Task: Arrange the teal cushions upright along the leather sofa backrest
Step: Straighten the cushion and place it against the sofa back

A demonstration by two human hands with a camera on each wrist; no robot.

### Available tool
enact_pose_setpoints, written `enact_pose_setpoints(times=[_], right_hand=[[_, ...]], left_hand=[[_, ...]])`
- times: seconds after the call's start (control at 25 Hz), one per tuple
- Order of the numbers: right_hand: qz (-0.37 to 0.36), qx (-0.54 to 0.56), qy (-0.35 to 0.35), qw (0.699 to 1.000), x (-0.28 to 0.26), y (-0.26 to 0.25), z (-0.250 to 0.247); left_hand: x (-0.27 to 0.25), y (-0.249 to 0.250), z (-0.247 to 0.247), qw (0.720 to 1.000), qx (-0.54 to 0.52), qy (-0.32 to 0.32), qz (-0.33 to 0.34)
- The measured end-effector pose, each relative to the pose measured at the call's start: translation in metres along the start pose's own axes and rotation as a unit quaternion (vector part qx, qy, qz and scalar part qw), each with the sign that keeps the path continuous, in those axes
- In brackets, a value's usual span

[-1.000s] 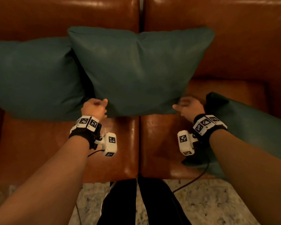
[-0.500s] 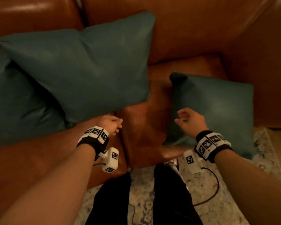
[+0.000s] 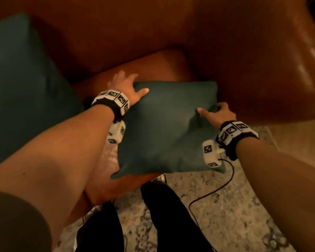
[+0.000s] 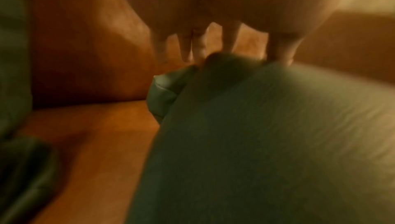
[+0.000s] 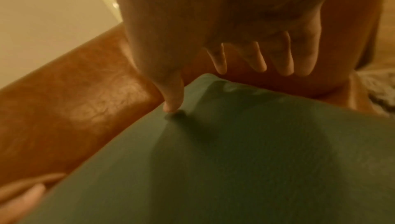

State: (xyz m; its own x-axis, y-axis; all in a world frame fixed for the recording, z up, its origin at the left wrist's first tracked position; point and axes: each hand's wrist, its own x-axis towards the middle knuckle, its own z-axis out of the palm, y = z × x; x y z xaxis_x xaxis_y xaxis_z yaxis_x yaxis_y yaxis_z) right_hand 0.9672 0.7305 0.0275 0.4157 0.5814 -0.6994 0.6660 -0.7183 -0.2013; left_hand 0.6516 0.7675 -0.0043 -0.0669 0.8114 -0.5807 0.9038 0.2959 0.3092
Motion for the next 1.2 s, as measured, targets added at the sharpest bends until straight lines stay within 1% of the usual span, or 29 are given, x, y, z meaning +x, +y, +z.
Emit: enact_pose_setpoints(times=[0.08,0.16,0.24,0.28,0.32,0.36,0.4,0.44,0.48,0.52,0.56,0.6,0.64,0.68,0.72,0.76,0.8,0.84,0.88,0.96,1.0,1.08,1.12,1.16,1.2], right_hand=[[0.008,0.056,-0.038,0.998,0.011,0.002,0.004],[-0.005,0.075,-0.047,0.996,0.014,-0.014,0.012],[-0.057,0.038,-0.043,0.997,0.012,-0.045,0.016],[-0.097,0.011,-0.043,0.994,0.009,-0.064,0.018],[-0.145,-0.021,-0.049,0.988,0.006,-0.085,0.020],[-0.199,-0.048,-0.064,0.977,0.002,-0.106,0.025],[-0.248,-0.065,-0.084,0.963,-0.004,-0.126,0.029],[-0.283,-0.067,-0.099,0.952,-0.010,-0.140,0.034],[-0.302,-0.044,-0.100,0.947,-0.015,-0.146,0.037],[-0.310,-0.010,-0.074,0.948,-0.017,-0.143,0.038],[-0.305,0.014,-0.023,0.952,-0.016,-0.132,0.038],[-0.281,0.013,0.032,0.959,-0.013,-0.114,0.036],[-0.238,-0.017,0.063,0.969,-0.010,-0.093,0.035],[-0.183,-0.054,0.059,0.980,-0.007,-0.072,0.035],[-0.131,-0.076,0.029,0.988,-0.005,-0.057,0.036],[-0.094,-0.071,-0.014,0.993,-0.004,-0.049,0.039],[-0.079,-0.055,-0.050,0.994,-0.005,-0.049,0.044],[-0.081,-0.039,-0.072,0.993,-0.008,-0.056,0.048],[-0.095,-0.028,-0.081,0.992,-0.010,-0.066,0.053],[-0.152,-0.031,-0.089,0.984,-0.017,-0.089,0.057],[-0.194,-0.059,-0.105,0.973,-0.024,-0.102,0.062],[-0.288,-0.138,-0.147,0.936,-0.036,-0.127,0.068],[-0.324,-0.155,-0.168,0.918,-0.042,-0.136,0.070],[-0.347,-0.157,-0.173,0.908,-0.045,-0.143,0.070],[-0.346,-0.130,-0.162,0.915,-0.045,-0.142,0.064]], left_hand=[[0.005,0.002,0.008,1.000,-0.020,-0.024,-0.003],[0.002,-0.013,0.014,0.997,-0.052,-0.041,-0.032],[-0.010,-0.032,0.015,0.995,-0.045,-0.049,-0.074],[-0.021,-0.043,0.014,0.992,-0.046,-0.066,-0.097],[-0.035,-0.054,0.017,0.986,-0.054,-0.106,-0.118],[-0.055,-0.064,0.019,0.973,-0.061,-0.173,-0.142],[-0.074,-0.073,0.022,0.958,-0.044,-0.244,-0.146],[-0.086,-0.081,0.025,0.952,0.004,-0.279,-0.124],[-0.092,-0.086,0.025,0.959,0.055,-0.266,-0.085],[-0.088,-0.084,0.022,0.977,0.075,-0.193,-0.057],[-0.078,-0.080,0.017,0.994,0.052,-0.088,-0.024],[-0.066,-0.072,0.009,1.000,0.008,0.018,0.014],[-0.053,-0.061,0.001,0.996,-0.019,0.077,0.052],[-0.040,-0.050,-0.005,0.994,-0.016,0.076,0.081],[-0.026,-0.041,-0.005,0.995,0.001,0.041,0.095],[-0.017,-0.030,-0.005,0.996,0.018,-0.010,0.089],[-0.011,-0.025,-0.001,0.996,0.034,-0.054,0.065],[-0.010,-0.024,0.002,0.995,0.054,-0.079,0.042],[-0.013,-0.027,0.003,0.993,0.076,-0.089,0.018],[-0.035,-0.037,0.008,0.989,0.102,-0.099,-0.031],[-0.051,-0.045,0.010,0.988,0.098,-0.105,-0.064],[-0.078,-0.071,0.023,0.982,0.059,-0.126,-0.127],[-0.093,-0.083,0.029,0.979,0.042,-0.138,-0.147],[-0.104,-0.093,0.032,0.975,0.035,-0.147,-0.160],[-0.108,-0.102,0.034,0.976,0.037,-0.138,-0.165]])
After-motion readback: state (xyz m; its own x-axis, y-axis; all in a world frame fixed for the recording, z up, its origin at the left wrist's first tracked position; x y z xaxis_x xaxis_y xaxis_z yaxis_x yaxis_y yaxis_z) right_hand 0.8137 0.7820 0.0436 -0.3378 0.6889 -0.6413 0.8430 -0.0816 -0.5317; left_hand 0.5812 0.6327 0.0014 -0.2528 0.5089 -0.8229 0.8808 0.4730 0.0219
